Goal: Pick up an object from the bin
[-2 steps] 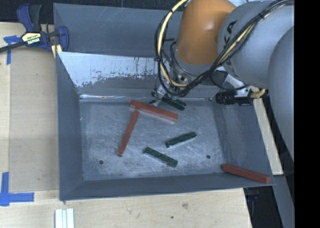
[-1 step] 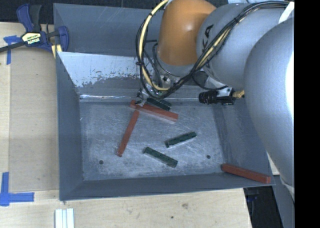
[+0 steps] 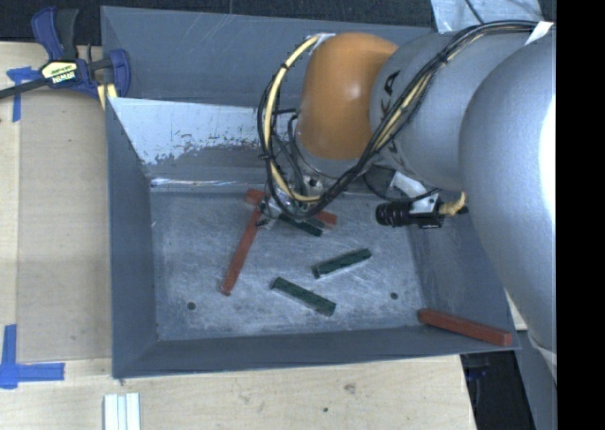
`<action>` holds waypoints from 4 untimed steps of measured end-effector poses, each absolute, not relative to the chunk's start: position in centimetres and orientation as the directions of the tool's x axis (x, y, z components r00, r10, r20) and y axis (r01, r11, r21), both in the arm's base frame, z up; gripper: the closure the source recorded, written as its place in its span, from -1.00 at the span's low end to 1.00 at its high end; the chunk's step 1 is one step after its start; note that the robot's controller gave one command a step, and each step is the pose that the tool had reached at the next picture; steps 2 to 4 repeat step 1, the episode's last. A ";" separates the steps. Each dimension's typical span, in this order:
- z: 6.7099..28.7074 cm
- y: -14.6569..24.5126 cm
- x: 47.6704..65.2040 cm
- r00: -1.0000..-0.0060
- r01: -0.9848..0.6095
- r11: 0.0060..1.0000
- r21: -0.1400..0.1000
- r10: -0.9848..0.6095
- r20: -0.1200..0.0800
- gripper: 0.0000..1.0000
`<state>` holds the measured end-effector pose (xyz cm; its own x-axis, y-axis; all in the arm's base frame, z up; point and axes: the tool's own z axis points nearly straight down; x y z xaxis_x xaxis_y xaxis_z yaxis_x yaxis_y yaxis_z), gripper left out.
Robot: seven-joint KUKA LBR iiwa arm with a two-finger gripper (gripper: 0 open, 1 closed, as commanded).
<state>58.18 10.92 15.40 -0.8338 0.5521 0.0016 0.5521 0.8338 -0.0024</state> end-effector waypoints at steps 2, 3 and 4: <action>22.3 10.0 53.7 -0.827 0.563 0.827 0.005 0.563 -0.005 1.00; 22.3 10.0 53.7 -0.827 0.563 0.827 0.005 0.563 -0.005 1.00; 22.3 10.0 53.7 -0.827 0.563 0.827 0.005 0.563 -0.005 1.00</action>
Offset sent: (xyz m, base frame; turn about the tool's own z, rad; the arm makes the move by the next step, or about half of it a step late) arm -0.0454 -0.0084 0.0645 0.0131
